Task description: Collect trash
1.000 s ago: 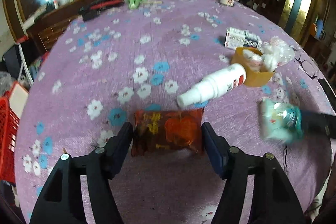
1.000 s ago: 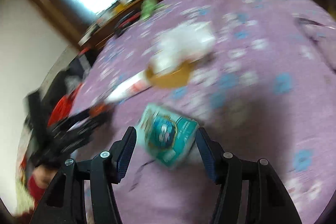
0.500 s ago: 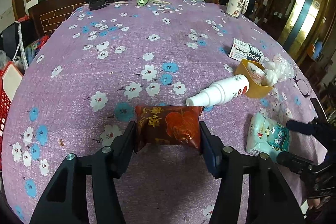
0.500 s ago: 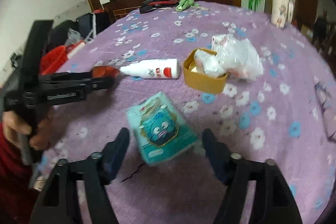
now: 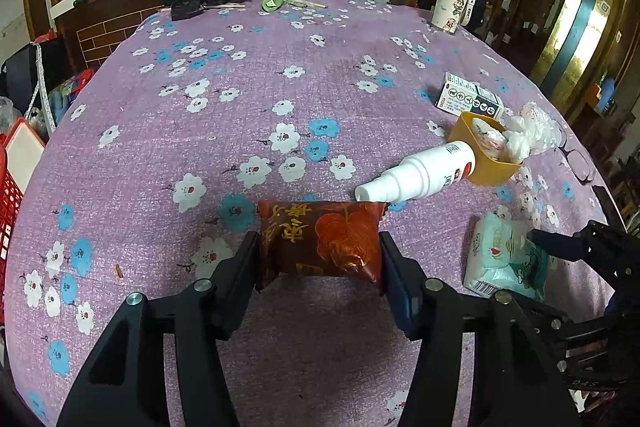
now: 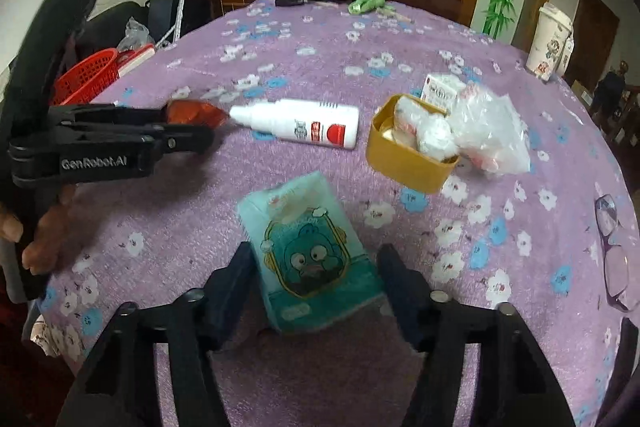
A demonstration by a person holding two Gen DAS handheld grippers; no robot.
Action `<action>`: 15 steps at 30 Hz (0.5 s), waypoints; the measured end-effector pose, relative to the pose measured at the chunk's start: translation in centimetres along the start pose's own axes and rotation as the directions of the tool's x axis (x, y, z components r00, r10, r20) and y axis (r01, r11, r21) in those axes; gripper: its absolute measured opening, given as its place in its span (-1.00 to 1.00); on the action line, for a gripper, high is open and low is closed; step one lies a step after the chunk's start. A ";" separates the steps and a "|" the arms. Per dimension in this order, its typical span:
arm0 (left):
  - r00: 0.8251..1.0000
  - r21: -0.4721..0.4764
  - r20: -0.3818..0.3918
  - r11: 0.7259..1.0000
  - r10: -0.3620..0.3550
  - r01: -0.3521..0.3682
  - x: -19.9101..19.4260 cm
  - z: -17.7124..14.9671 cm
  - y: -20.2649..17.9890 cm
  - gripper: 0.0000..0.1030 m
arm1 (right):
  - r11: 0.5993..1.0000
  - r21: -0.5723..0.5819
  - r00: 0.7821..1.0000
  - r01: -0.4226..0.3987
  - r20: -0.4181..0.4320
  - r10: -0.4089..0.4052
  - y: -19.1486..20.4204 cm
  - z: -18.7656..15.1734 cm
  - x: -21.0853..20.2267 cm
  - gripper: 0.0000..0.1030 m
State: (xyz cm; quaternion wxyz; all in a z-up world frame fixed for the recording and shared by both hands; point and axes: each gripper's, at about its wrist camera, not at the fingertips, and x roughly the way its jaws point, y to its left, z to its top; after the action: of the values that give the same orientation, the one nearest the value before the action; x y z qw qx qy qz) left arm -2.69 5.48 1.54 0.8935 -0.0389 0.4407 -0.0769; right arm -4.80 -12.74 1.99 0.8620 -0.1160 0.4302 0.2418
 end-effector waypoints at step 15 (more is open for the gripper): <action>0.998 0.030 -0.017 0.998 0.054 -0.054 0.4 0.1 -0.6 0.10 | 0.999 0.040 1.000 0.029 -0.003 -0.029 0.4 0.5 -0.3 0.13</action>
State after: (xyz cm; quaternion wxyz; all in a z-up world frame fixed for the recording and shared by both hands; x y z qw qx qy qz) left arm -2.48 4.84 1.36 0.8919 -0.0132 0.4481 -0.0596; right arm -4.82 -12.35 2.53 0.8671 -0.1053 0.4341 0.2203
